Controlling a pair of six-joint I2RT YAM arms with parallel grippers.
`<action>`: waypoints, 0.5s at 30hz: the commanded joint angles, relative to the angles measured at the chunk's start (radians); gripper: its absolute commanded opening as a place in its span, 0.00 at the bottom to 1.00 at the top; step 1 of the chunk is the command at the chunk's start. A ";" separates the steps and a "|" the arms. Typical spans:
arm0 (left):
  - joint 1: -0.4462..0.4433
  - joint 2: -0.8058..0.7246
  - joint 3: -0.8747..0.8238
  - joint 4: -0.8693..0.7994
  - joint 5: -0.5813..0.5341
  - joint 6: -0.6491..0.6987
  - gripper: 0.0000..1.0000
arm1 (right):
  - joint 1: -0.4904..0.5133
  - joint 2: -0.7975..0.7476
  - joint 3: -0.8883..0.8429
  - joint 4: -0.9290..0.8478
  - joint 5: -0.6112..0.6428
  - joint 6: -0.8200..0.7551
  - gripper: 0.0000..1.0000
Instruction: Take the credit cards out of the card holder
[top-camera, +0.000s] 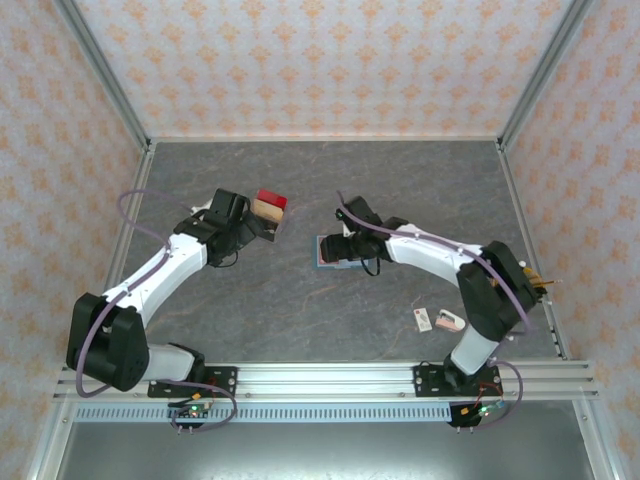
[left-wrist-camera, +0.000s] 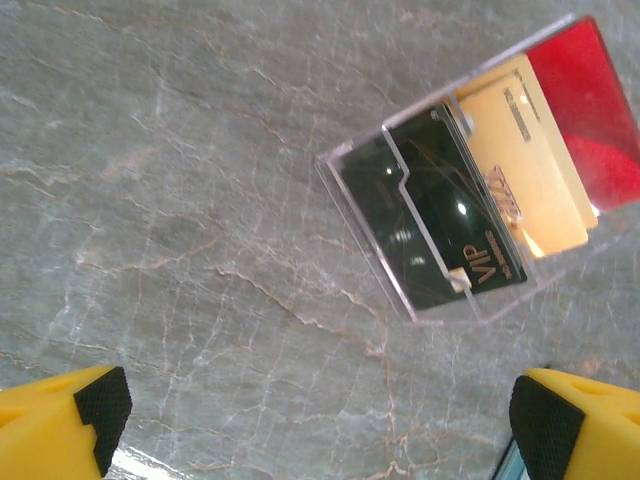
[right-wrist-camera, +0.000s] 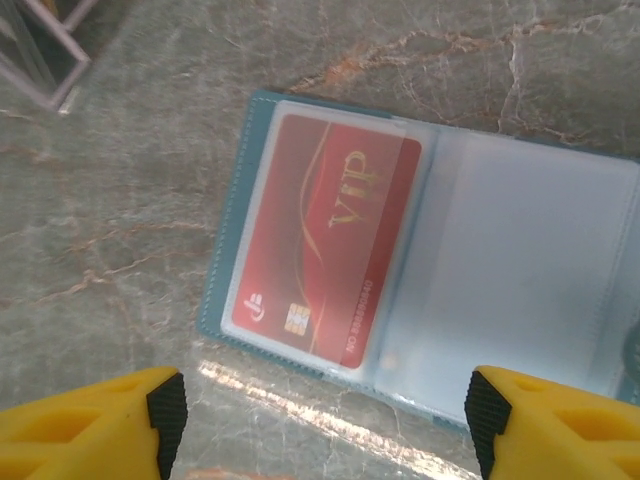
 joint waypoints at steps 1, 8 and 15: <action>0.006 -0.023 -0.025 0.060 0.061 0.064 1.00 | 0.011 0.058 0.070 -0.090 0.113 0.049 0.74; 0.006 0.040 -0.050 0.139 0.217 0.161 1.00 | 0.011 0.183 0.183 -0.185 0.168 0.095 0.67; 0.003 0.120 -0.071 0.264 0.407 0.190 1.00 | 0.010 0.247 0.216 -0.228 0.182 0.111 0.65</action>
